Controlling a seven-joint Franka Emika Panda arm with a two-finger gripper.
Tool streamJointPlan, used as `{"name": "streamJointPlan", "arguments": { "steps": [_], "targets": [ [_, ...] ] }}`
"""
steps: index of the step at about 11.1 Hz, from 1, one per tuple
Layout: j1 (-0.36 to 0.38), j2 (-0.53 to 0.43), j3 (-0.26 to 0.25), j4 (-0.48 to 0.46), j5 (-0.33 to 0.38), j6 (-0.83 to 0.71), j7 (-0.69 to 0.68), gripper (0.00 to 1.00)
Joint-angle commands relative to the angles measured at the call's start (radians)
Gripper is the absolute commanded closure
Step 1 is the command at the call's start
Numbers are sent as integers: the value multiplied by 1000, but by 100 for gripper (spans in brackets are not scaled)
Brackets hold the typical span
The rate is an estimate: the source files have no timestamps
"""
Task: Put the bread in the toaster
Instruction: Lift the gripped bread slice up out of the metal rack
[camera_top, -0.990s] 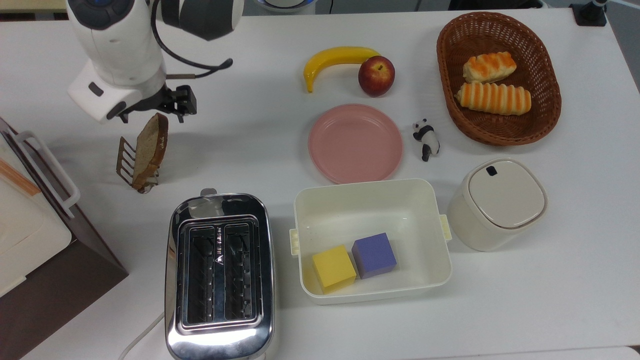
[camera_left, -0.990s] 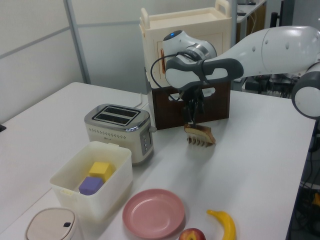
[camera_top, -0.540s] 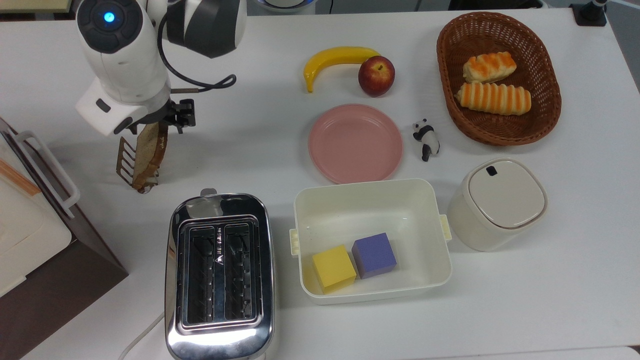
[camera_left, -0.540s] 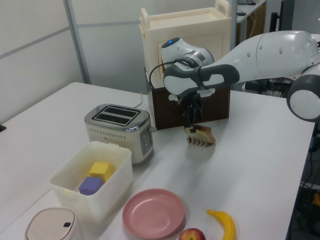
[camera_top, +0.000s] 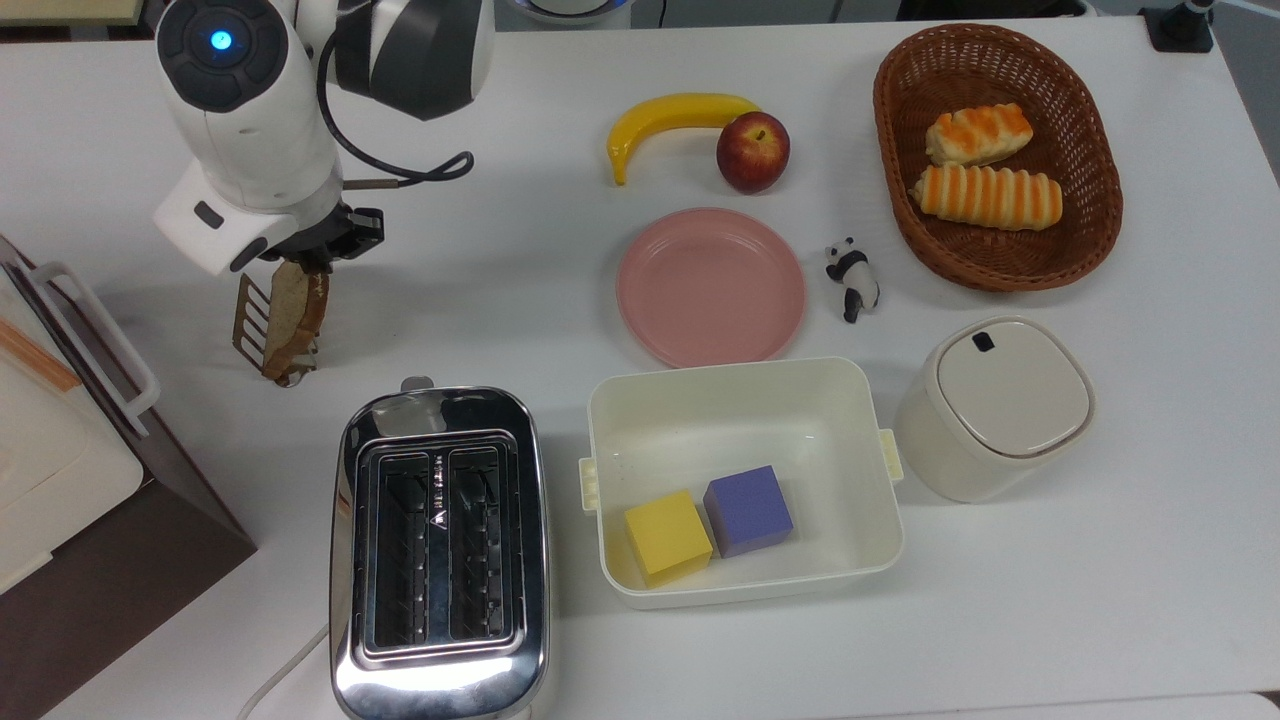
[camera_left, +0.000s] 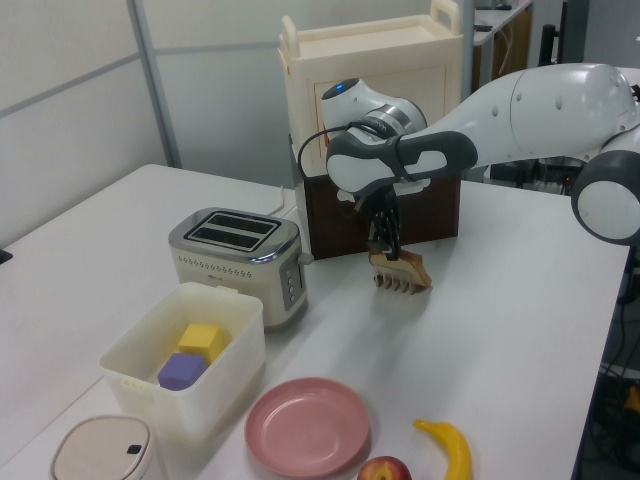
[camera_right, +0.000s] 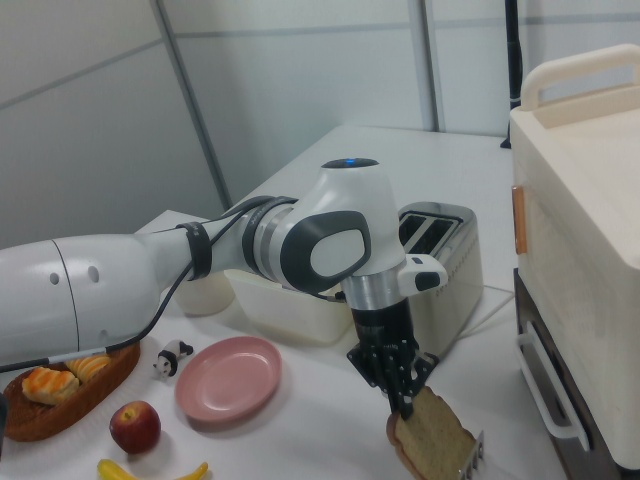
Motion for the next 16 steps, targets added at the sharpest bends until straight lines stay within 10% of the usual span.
{"name": "streamJointPlan", "arguments": {
  "steps": [1, 16],
  "targets": [
    [4, -25, -1, -14, -19, 12, -22, 100],
    [3, -158, -3, 29, -66, 7, -22, 100]
  ]
}}
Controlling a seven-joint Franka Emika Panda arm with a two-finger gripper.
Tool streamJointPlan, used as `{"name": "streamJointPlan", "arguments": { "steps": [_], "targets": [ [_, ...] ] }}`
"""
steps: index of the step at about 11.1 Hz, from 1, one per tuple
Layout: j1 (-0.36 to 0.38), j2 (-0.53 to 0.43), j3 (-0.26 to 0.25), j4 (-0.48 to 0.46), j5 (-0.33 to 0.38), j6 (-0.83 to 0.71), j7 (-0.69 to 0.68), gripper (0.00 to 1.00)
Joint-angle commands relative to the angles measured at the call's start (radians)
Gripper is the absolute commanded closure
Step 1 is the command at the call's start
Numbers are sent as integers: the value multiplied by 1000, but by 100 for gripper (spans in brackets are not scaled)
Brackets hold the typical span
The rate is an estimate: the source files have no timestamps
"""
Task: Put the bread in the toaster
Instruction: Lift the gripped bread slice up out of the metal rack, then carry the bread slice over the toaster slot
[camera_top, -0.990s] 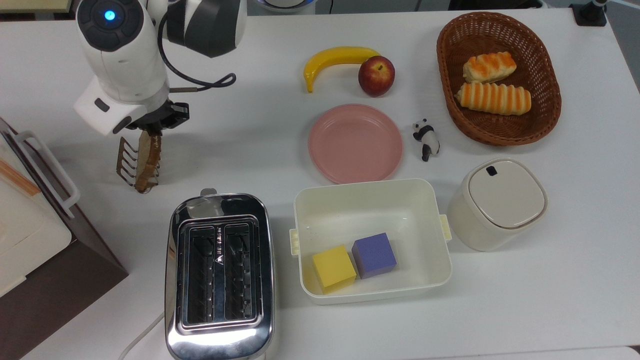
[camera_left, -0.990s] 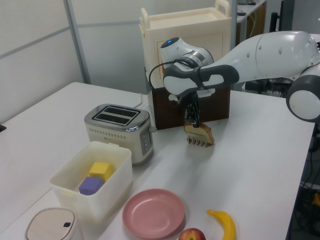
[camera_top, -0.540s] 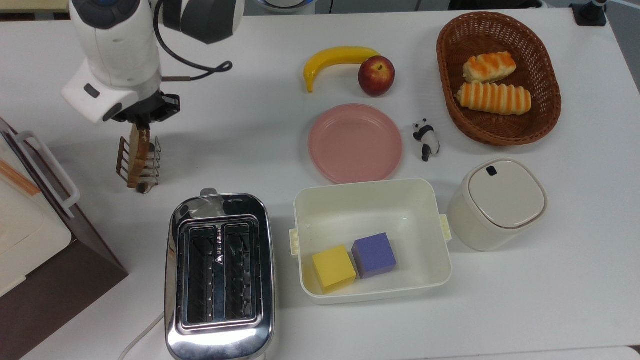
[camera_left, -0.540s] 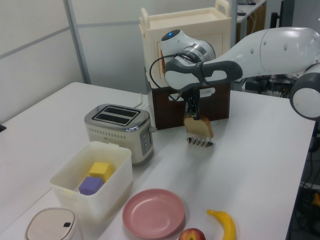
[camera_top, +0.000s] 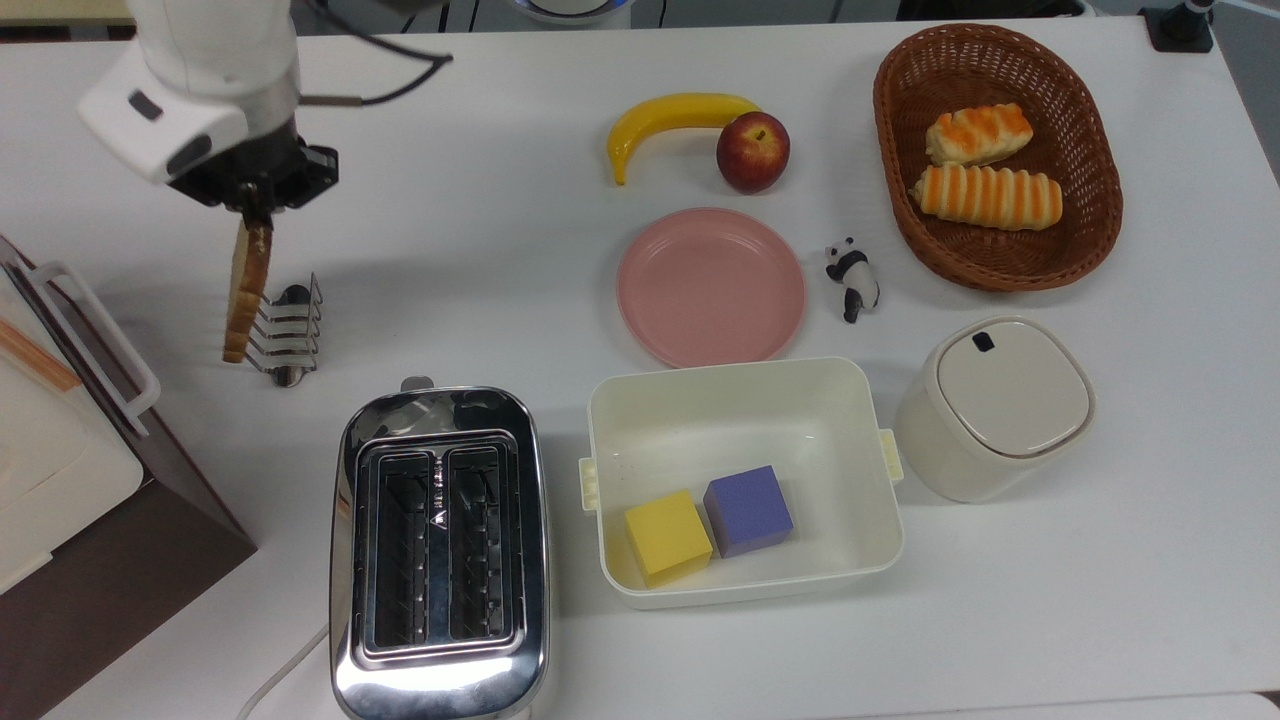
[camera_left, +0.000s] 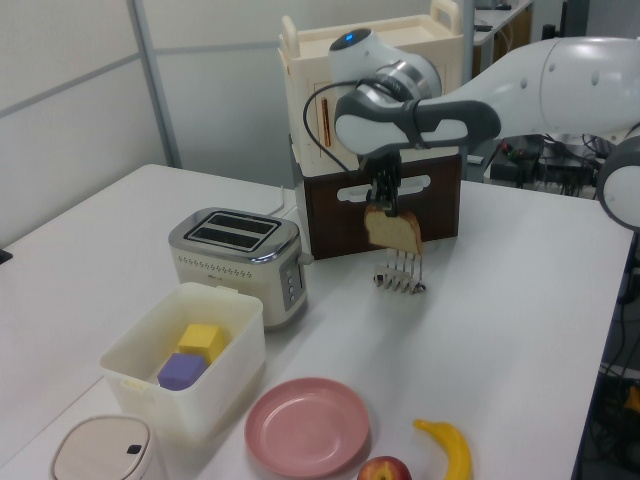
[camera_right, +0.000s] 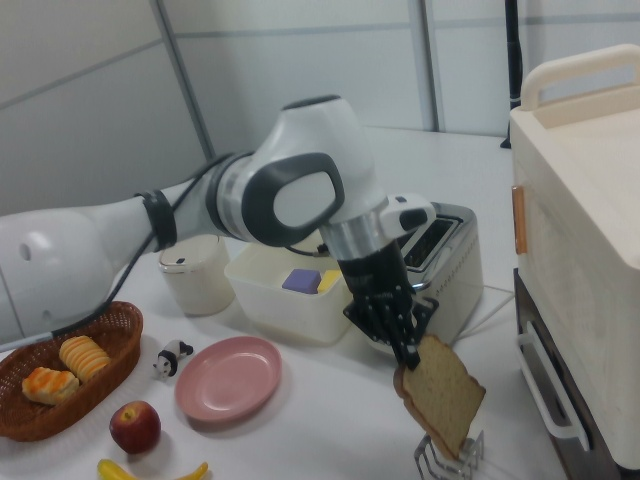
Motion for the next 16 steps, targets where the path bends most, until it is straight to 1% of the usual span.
{"name": "streamJointPlan", "arguments": {
  "steps": [1, 3, 5, 6, 7, 9, 10, 12, 16],
  "targets": [
    [4, -57, -2, -7, 2, 7, 9, 100],
    [6, -60, 6, -7, 12, 10, 50, 100],
    [6, -62, 8, 13, 47, 18, 101, 100],
    [6, -62, 8, 27, 78, 21, 118, 100],
    [6, -62, 8, 37, 134, 26, 133, 100],
    [7, -63, 9, 44, 205, 99, 146, 100],
    [9, -62, 11, 44, 237, 143, 181, 100],
    [13, -57, 15, 38, 281, 245, 245, 100],
    [15, -49, 46, 34, 402, 430, 277, 100]
  ]
}}
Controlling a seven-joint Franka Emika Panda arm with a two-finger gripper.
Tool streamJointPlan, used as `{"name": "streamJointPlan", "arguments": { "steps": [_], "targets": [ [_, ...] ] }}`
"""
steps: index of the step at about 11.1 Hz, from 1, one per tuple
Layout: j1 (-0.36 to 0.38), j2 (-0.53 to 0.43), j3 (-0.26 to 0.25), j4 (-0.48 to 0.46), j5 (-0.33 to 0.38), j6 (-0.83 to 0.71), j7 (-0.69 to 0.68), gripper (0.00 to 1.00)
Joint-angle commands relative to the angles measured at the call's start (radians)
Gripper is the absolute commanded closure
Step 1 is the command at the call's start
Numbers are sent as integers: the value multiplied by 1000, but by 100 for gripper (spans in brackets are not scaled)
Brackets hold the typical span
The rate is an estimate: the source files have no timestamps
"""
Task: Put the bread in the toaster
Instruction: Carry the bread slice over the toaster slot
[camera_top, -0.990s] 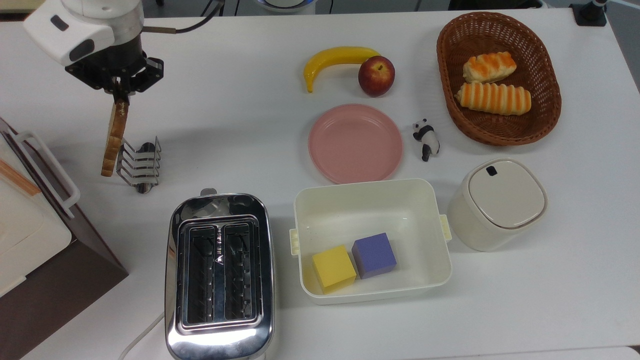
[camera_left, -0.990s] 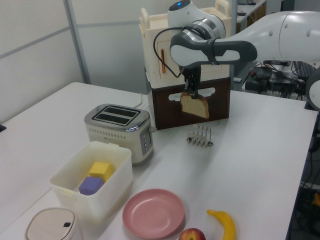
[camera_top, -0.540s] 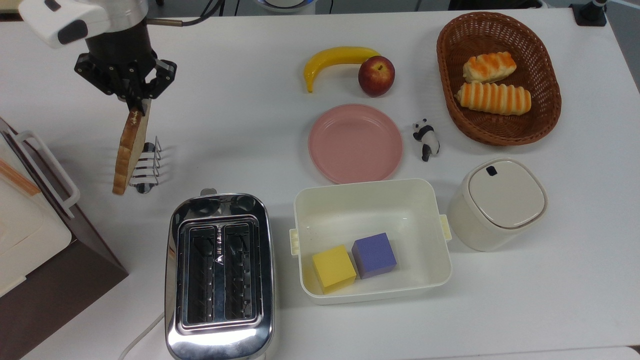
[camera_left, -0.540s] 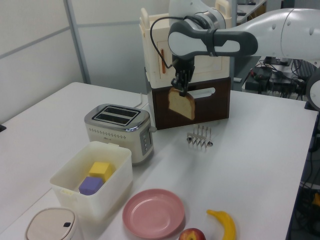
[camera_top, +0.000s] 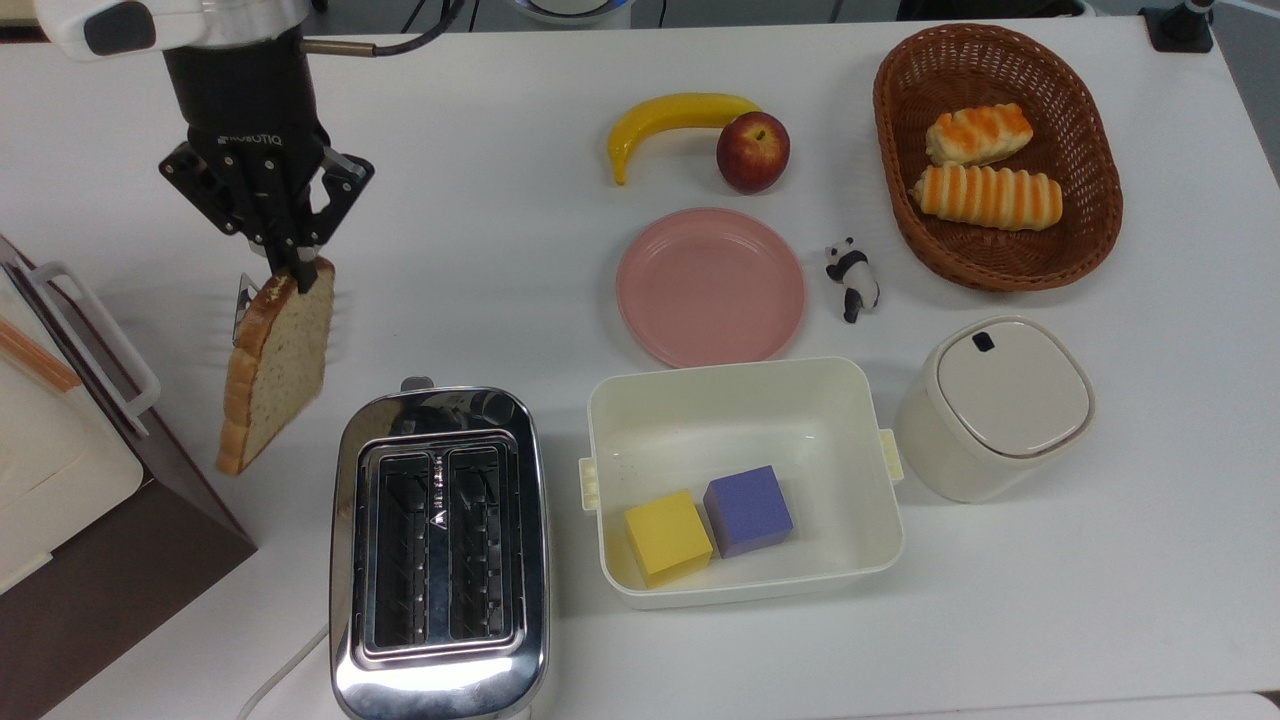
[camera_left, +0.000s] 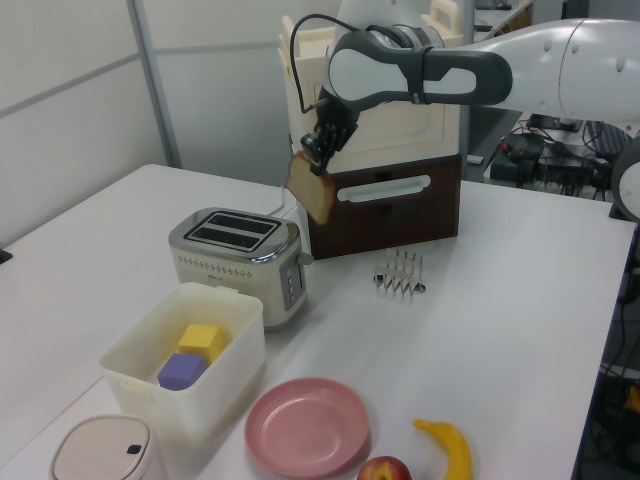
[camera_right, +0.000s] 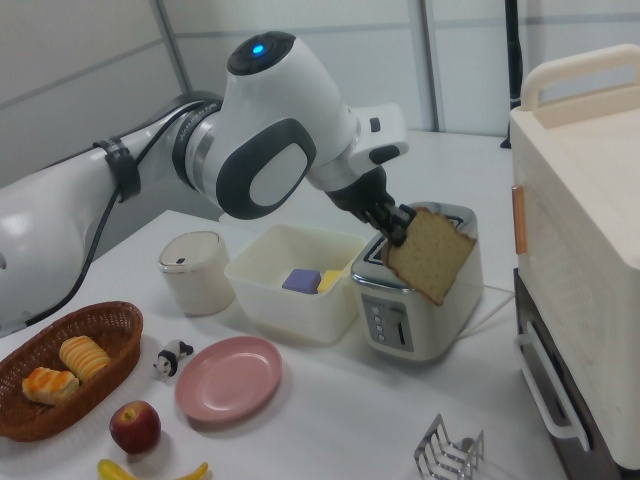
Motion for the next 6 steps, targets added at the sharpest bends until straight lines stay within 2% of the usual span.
{"name": "streamJointPlan", "arguments": {
  "steps": [1, 3, 6],
  "targets": [
    [11, -13, 16, -28, 87, 160, 49, 100],
    [28, 10, 29, -28, 127, 257, 47, 100],
    [31, 59, 73, -28, 133, 336, 34, 100]
  ]
}}
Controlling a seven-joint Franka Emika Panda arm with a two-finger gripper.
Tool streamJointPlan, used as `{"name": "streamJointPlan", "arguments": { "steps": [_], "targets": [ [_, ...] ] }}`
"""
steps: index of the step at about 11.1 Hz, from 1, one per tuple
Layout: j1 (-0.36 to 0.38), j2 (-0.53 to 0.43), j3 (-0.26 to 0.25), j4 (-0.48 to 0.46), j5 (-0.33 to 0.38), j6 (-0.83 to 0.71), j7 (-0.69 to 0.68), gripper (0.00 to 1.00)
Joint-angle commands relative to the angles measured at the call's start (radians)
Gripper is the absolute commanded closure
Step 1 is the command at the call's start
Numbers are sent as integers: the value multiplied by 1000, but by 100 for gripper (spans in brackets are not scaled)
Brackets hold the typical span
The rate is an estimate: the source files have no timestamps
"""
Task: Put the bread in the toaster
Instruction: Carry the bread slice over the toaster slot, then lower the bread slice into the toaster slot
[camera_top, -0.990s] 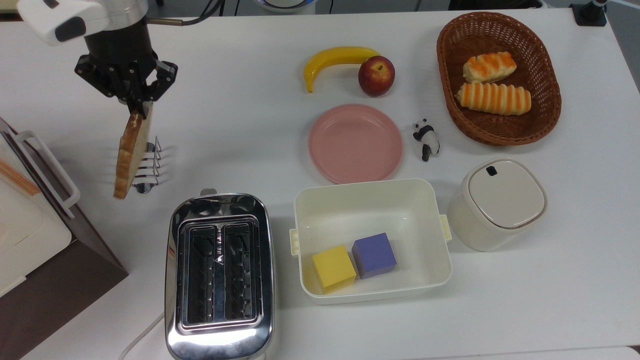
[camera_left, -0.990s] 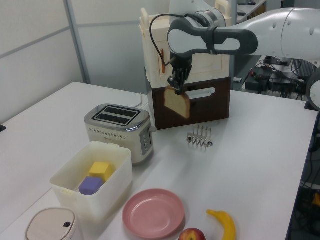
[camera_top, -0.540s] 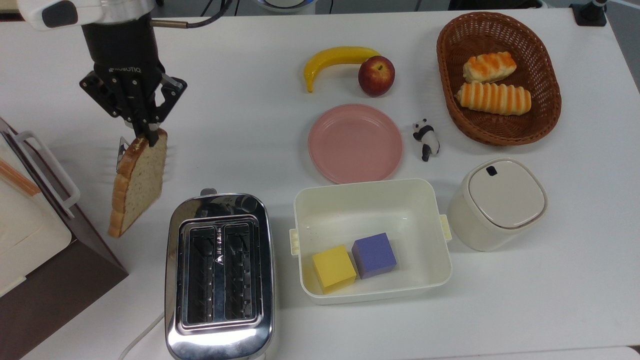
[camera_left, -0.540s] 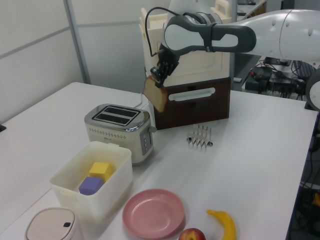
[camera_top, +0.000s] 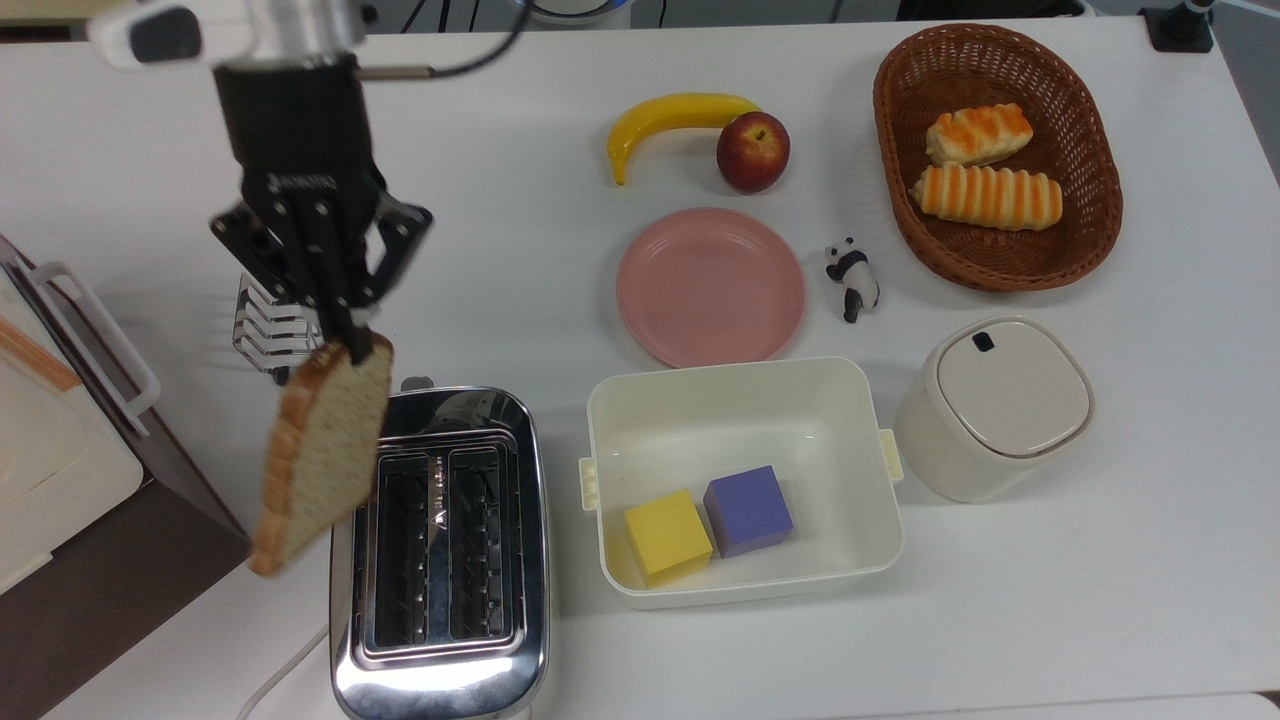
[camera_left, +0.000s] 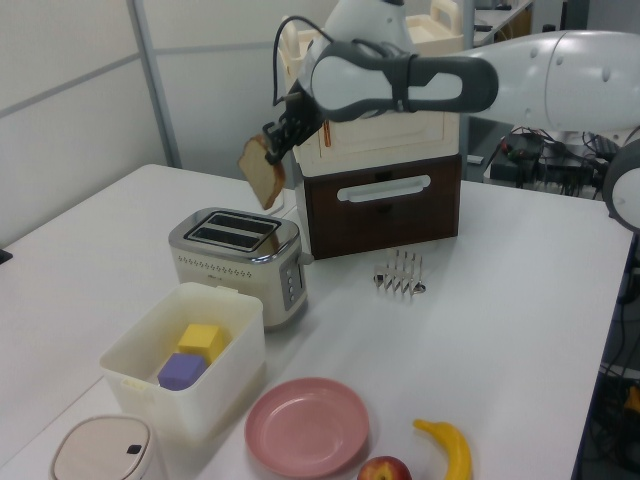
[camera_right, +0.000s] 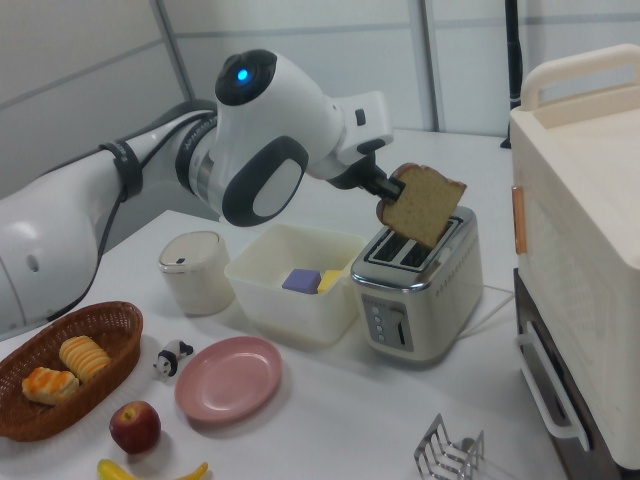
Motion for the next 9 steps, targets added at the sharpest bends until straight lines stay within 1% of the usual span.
{"name": "streamJointPlan", "arguments": {
  "steps": [1, 4, 6, 9],
  "targets": [
    [13, 26, 24, -23, 18, 67, 4, 100],
    [13, 31, 25, -28, 16, 66, 0, 100],
    [13, 31, 25, -41, 20, 64, -37, 100],
    [13, 31, 25, -77, 13, 64, -43, 99]
  ]
}}
